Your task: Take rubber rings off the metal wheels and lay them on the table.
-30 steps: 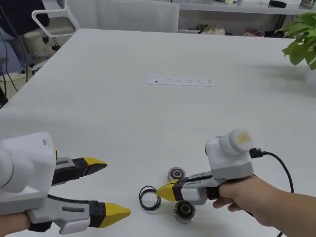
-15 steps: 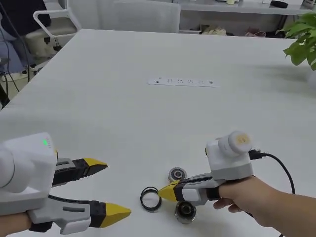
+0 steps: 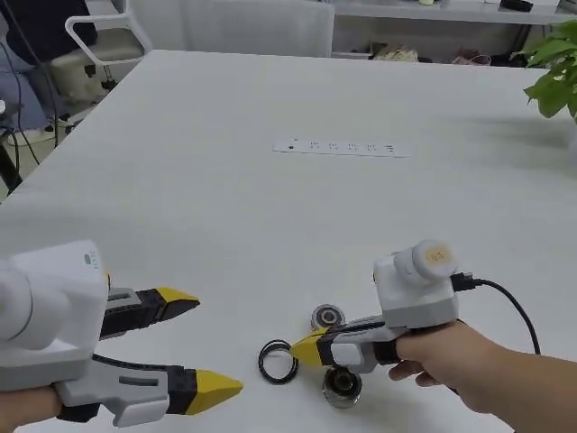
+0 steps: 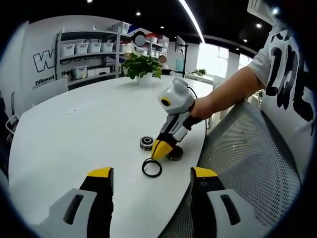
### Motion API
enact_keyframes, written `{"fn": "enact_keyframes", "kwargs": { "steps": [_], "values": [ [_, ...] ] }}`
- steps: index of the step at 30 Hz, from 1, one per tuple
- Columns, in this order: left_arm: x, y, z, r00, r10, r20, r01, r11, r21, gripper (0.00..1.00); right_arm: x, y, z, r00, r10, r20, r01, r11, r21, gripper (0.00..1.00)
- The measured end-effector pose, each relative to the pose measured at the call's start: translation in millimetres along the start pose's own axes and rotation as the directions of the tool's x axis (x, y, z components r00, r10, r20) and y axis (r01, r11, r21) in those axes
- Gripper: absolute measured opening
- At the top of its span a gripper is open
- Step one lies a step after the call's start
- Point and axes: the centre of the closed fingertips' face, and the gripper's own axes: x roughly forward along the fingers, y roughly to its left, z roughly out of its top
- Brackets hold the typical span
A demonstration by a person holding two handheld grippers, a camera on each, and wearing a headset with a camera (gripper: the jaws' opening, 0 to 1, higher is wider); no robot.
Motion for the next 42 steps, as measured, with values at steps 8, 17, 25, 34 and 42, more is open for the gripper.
{"fn": "enact_keyframes", "kwargs": {
  "steps": [8,17,25,34,42],
  "values": [
    [0.3,0.5,-1.8,1.0000,0.000,-0.007,0.000,1.000,-0.004,0.60,1.2,-6.0,-2.8,0.9997,-0.021,-0.008,0.021,1.000,0.009,0.00],
    [0.4,1.0,-2.9,0.9999,0.001,-0.012,-0.001,1.000,-0.004,0.60,1.4,-9.4,-4.1,0.9992,-0.039,-0.011,0.039,0.999,0.014,0.00],
    [1.5,-0.7,-5.5,0.9996,-0.008,-0.026,0.008,1.000,0.000,0.59,-0.3,-7.0,-7.3,0.9991,-0.036,-0.023,0.036,0.999,0.013,0.01],
    [1.3,-1.0,-6.9,0.9994,-0.007,-0.035,0.008,1.000,0.003,0.58,-5.6,0.2,-9.0,0.9985,-0.033,-0.045,0.032,0.999,-0.028,0.06],
    [-1.3,-1.5,-1.5,0.9998,-0.002,-0.019,0.002,1.000,0.008,0.59,-16.1,7.1,0.0,0.9989,-0.038,-0.027,0.035,0.996,-0.081,0.09]
  ]
}}
